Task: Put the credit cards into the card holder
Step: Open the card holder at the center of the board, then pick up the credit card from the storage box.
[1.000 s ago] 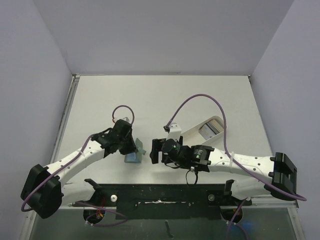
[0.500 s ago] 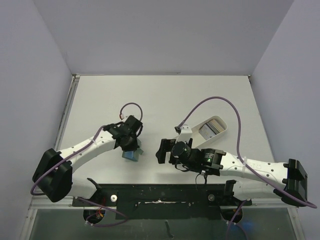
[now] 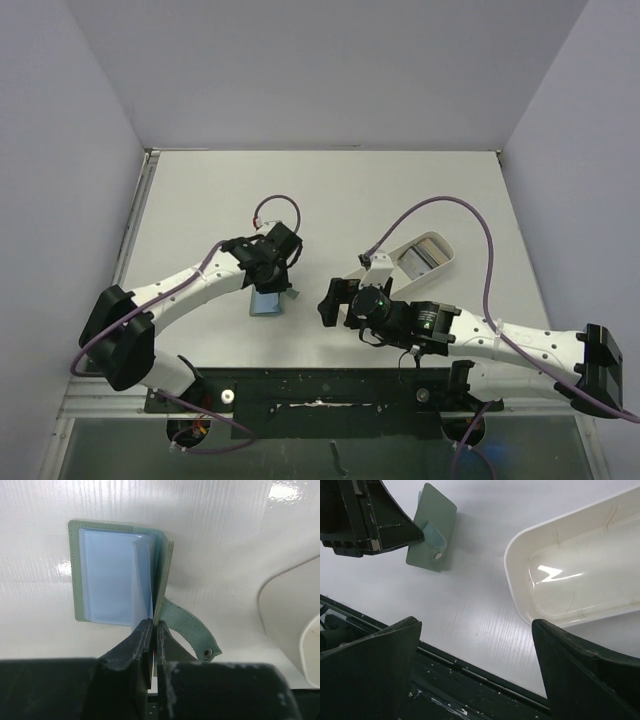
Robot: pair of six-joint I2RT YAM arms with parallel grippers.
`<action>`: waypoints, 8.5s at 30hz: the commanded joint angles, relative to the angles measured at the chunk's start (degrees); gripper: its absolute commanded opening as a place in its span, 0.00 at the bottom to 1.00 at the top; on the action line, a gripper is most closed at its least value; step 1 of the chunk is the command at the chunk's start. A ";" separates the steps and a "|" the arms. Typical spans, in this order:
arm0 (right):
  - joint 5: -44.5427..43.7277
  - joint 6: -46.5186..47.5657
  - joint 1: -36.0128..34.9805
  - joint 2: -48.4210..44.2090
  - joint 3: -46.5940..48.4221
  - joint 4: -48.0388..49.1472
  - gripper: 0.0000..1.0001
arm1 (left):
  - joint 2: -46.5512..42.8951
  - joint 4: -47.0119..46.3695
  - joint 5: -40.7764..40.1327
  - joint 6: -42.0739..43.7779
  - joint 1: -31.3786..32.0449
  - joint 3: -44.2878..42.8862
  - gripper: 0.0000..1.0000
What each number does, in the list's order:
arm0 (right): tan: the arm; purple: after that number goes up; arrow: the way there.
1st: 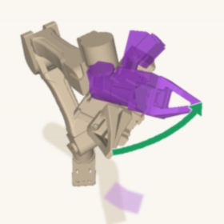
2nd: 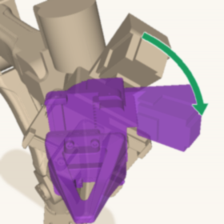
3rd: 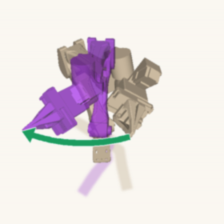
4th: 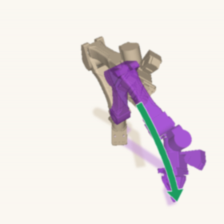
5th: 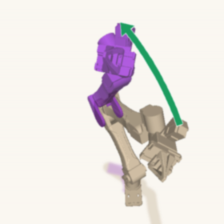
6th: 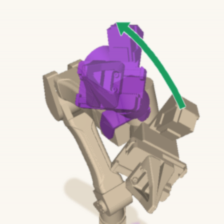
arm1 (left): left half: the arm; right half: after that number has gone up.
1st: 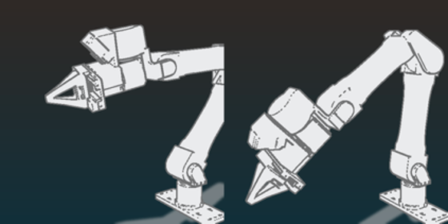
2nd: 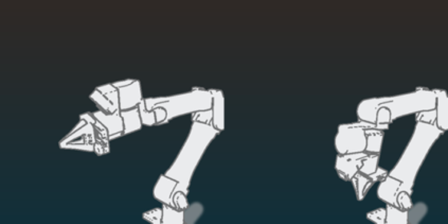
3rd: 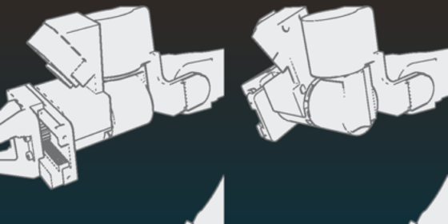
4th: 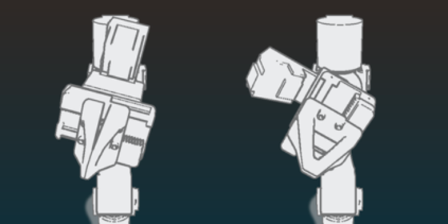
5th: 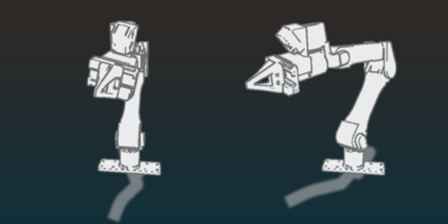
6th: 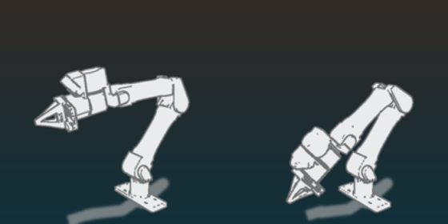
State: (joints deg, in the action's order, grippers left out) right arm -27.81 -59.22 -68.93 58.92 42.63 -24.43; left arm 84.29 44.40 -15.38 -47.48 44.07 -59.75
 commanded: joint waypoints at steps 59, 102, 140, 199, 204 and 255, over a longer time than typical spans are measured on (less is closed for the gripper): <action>-5.14 32.59 -0.64 44.82 16.24 46.59 0.02 | -18.96 -0.27 27.72 7.61 -32.01 0.18 0.32; 3.86 19.59 7.27 37.17 13.74 27.80 0.44 | 2.07 -37.72 40.96 2.91 -29.81 19.26 0.10; 1.20 17.15 11.34 6.50 -1.42 16.74 0.98 | 13.68 -30.56 32.01 7.91 -20.96 9.70 0.28; 0.34 14.80 11.28 -3.52 -0.42 7.53 0.98 | 2.30 -16.86 16.64 10.77 -11.47 6.02 0.60; 0.65 15.27 11.19 -2.64 -0.27 7.56 0.98 | 4.19 -17.24 15.92 10.94 -10.08 5.23 0.64; 2.18 34.17 41.84 7.22 9.78 -6.97 0.77 | -0.37 -28.40 36.84 12.86 -14.02 11.12 0.40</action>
State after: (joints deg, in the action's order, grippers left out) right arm -27.59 -29.65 -30.76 65.52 49.93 -30.06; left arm 83.96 20.14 17.63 -35.77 30.57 -48.66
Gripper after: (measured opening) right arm 0.801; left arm 0.415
